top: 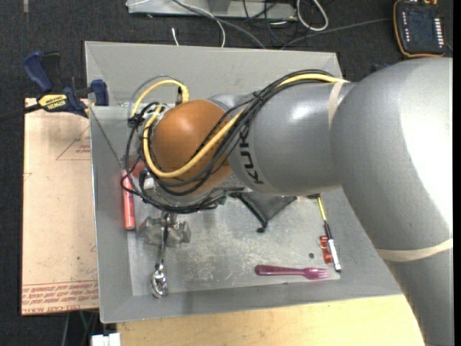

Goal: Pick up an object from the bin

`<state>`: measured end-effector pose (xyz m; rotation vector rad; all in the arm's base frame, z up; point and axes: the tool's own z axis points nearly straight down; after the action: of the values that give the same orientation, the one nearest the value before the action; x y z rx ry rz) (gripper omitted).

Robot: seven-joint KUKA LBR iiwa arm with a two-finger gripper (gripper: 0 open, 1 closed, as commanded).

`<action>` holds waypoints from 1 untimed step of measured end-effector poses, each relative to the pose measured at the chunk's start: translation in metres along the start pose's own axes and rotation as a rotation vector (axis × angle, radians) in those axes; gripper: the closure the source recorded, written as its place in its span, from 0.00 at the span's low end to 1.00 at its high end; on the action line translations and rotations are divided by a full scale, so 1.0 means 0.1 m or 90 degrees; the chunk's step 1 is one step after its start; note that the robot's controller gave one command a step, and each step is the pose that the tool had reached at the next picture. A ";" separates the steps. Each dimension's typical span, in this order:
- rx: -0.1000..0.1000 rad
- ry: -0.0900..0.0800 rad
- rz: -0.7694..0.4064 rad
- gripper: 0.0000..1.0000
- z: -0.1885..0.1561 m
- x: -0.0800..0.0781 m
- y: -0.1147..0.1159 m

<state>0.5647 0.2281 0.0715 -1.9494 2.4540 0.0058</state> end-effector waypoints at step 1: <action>0.000 0.000 0.000 1.00 0.00 0.00 0.00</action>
Offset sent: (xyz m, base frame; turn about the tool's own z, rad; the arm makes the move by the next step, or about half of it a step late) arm -0.0002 -0.0001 0.0177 -0.0001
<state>0.5647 0.2281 0.0716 -1.9494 2.4539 0.0060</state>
